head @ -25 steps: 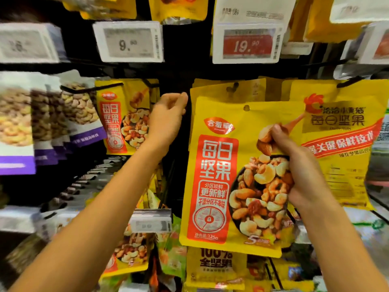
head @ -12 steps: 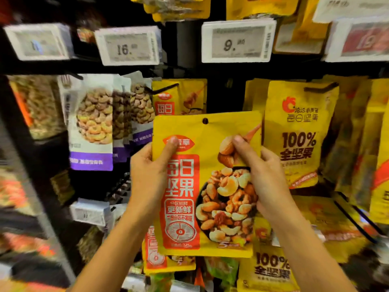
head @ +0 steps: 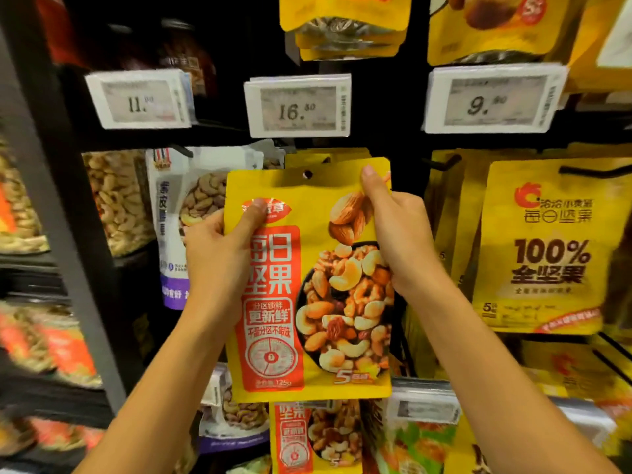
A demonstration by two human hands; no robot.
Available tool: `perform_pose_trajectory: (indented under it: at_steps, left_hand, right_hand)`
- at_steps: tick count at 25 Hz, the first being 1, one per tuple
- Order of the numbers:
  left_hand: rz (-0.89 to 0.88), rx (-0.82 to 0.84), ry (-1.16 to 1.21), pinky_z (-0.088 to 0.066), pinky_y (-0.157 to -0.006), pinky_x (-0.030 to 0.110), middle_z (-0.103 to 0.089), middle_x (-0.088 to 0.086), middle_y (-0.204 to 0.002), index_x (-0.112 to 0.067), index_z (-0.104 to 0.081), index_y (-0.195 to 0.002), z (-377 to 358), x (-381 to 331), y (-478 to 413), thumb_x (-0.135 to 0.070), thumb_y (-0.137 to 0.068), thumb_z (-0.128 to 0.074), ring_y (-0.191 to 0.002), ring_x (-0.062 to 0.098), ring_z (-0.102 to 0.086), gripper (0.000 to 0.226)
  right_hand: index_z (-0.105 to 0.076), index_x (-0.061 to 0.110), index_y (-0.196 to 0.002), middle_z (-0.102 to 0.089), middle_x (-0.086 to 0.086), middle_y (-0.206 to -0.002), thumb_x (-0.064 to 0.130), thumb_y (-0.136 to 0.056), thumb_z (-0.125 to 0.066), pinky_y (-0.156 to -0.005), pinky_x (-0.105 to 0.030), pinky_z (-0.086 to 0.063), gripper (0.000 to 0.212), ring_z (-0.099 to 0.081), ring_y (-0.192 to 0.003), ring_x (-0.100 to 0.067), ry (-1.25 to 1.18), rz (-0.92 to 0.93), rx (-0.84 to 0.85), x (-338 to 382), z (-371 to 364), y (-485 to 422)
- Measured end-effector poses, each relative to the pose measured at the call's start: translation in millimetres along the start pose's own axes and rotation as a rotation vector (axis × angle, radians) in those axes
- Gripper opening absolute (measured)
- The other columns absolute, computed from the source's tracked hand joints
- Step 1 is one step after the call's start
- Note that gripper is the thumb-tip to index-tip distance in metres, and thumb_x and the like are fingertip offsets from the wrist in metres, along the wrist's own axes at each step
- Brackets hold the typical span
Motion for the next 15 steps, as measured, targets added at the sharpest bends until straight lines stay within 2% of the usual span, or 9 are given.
perform_pose_trajectory:
  at_steps: [2, 3, 4, 5, 6, 7, 9, 13, 15]
  left_hand:
    - [-0.017, 0.005, -0.006, -0.05, -0.047, 0.021, -0.071, -0.002, -0.063, -0.022, -0.065, -0.065, 1.7, 1.0, -9.6, -0.033, -0.083, -0.068, -0.054, 0.013, -0.068, 0.022]
    - [-0.022, 0.005, -0.01, -0.05, -0.046, 0.021, -0.071, -0.003, -0.062, -0.021, -0.064, -0.065, 1.6, 1.6, -13.3, -0.032, -0.083, -0.068, -0.053, 0.012, -0.068, 0.022]
    - [-0.028, 0.007, -0.018, -0.051, -0.046, 0.021, -0.071, -0.003, -0.061, -0.021, -0.064, -0.065, 0.7, 2.4, -16.9, -0.032, -0.084, -0.068, -0.053, 0.012, -0.068, 0.022]
    - [-0.033, 0.014, -0.033, -0.052, -0.047, 0.022, -0.071, -0.003, -0.061, -0.021, -0.063, -0.065, -1.4, 3.2, -19.8, -0.033, -0.084, -0.067, -0.053, 0.011, -0.068, 0.023]
    - [-0.036, 0.025, -0.05, -0.053, -0.05, 0.024, -0.071, -0.003, -0.061, -0.021, -0.063, -0.065, -4.0, 4.2, -22.6, -0.033, -0.084, -0.067, -0.055, 0.012, -0.068, 0.023]
    - [-0.035, 0.037, -0.066, -0.055, -0.054, 0.027, -0.071, -0.001, -0.063, -0.02, -0.063, -0.066, -7.4, 4.7, -24.2, -0.034, -0.084, -0.066, -0.057, 0.015, -0.069, 0.023]
    - [-0.041, 0.053, -0.08, -0.058, -0.061, 0.034, -0.072, 0.003, -0.067, -0.019, -0.064, -0.067, -11.5, 5.5, -26.0, -0.036, -0.084, -0.066, -0.063, 0.021, -0.07, 0.025]
    - [-0.055, 0.062, -0.036, -0.056, -0.053, 0.027, -0.071, -0.002, -0.063, -0.021, -0.063, -0.063, -4.5, 9.9, -23.7, -0.035, -0.083, -0.068, -0.058, 0.015, -0.069, 0.025]
    - [-0.029, 0.065, -0.034, -0.054, -0.051, 0.024, -0.071, -0.004, -0.063, -0.022, -0.064, -0.064, -0.6, 12.8, -21.3, -0.035, -0.084, -0.067, -0.057, 0.013, -0.069, 0.023]
  right_hand:
    - [-0.04, 0.021, -0.033, -0.04, 0.011, -0.039, 0.044, -0.094, -0.045, -0.052, -0.027, -0.033, 0.066, -0.039, -0.042, -0.004, 0.017, -0.016, -0.022, -1.6, -5.5, -5.5]
    - [-0.051, 0.021, -0.036, -0.051, 0.009, -0.043, 0.043, -0.094, -0.045, -0.056, -0.031, -0.038, 0.062, -0.049, -0.047, -0.008, 0.024, -0.023, -0.04, -2.3, -7.8, -8.2]
    - [-0.065, 0.017, -0.05, -0.063, 0.002, -0.054, 0.043, -0.094, -0.045, -0.061, -0.036, -0.044, 0.055, -0.059, -0.058, -0.017, 0.037, -0.03, -0.055, -3.3, -9.9, -11.2]
    - [-0.071, 0.006, -0.067, -0.069, -0.009, -0.068, 0.042, -0.095, -0.045, -0.066, -0.039, -0.046, 0.052, -0.063, -0.068, -0.027, 0.045, -0.04, -0.076, -4.8, -11.2, -13.4]
    - [-0.066, -0.006, -0.078, -0.067, -0.017, -0.074, 0.042, -0.095, -0.045, -0.067, -0.038, -0.045, 0.055, -0.062, -0.072, -0.031, 0.048, -0.043, -0.094, -5.4, -11.3, -14.2]
    - [-0.061, -0.009, -0.079, -0.061, -0.02, -0.075, 0.041, -0.095, -0.045, -0.066, -0.037, -0.042, 0.056, -0.058, -0.071, -0.031, 0.044, -0.037, -0.106, -6.8, -9.5, -15.4]
    - [-0.061, 0.005, -0.079, -0.051, -0.018, -0.073, 0.042, -0.095, -0.045, -0.065, -0.036, -0.037, 0.043, -0.05, -0.068, -0.027, 0.034, -0.025, -0.112, -6.5, -5.4, -16.3]
    - [-0.058, -0.005, -0.071, -0.05, -0.017, -0.067, 0.042, -0.095, -0.046, -0.062, -0.034, -0.036, 0.054, -0.048, -0.063, -0.025, 0.05, -0.011, -0.12, -9.1, -6.4, -10.0]
    - [-0.057, 0.003, -0.066, -0.049, -0.013, -0.062, 0.042, -0.095, -0.045, -0.059, -0.032, -0.034, 0.05, -0.046, -0.06, -0.023, 0.079, -0.006, -0.121, -9.8, -9.4, -5.2]
Point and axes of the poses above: each hand's wrist, its own y-axis away from the middle knuckle, its own z-axis out of the back of the hand, x = y × z, the point moved 2 cm from there along -y, towards the middle knuckle
